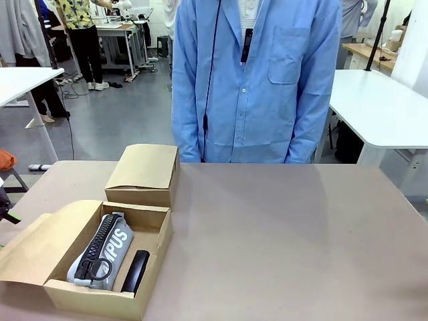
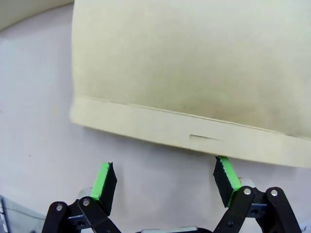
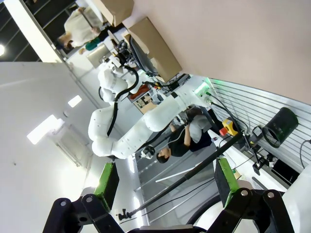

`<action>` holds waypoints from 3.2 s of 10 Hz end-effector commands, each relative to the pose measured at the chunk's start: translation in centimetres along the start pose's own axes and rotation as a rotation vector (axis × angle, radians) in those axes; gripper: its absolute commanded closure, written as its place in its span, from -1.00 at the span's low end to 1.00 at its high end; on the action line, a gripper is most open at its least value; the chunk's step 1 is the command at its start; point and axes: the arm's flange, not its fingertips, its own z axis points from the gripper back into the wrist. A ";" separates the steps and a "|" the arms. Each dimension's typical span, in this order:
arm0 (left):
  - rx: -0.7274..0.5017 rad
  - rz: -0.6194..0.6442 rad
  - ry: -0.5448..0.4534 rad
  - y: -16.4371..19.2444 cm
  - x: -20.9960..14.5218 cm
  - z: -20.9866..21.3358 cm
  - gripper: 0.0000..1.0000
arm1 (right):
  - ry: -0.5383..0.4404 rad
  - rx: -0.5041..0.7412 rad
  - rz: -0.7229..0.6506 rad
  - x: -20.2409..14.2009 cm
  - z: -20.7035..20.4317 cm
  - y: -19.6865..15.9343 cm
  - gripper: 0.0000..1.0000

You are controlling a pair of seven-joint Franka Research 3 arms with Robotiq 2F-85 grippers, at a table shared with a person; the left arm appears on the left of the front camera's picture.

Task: Place items inside the box.
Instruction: Close the lid of the Mailer Box closest to the robot.

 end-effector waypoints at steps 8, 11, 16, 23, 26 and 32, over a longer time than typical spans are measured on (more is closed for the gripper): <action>-0.015 0.036 -0.037 0.2 -1.0 -1.7 -1.00 | -0.002 0.025 0.013 -0.2 0.1 0.4 -1.00; -0.028 0.048 -0.158 -0.4 0.6 -2.3 -1.00 | -0.002 0.025 0.013 -0.2 0.1 0.4 -1.00; -0.007 0.194 -0.439 -1.0 3.3 -1.3 -1.00 | -0.002 0.025 0.013 -0.2 0.1 0.4 -1.00; 0.116 0.087 -0.715 -4.2 13.9 4.6 -1.00 | -0.002 0.025 0.013 -0.2 0.1 0.4 -1.00; 0.055 0.025 -0.760 -6.8 21.2 1.3 -1.00 | -0.002 0.025 0.013 -0.2 0.1 0.4 -1.00; -0.201 -0.051 -0.506 -16.3 22.2 -10.3 -1.00 | -0.002 0.025 0.013 -0.2 0.1 0.4 -1.00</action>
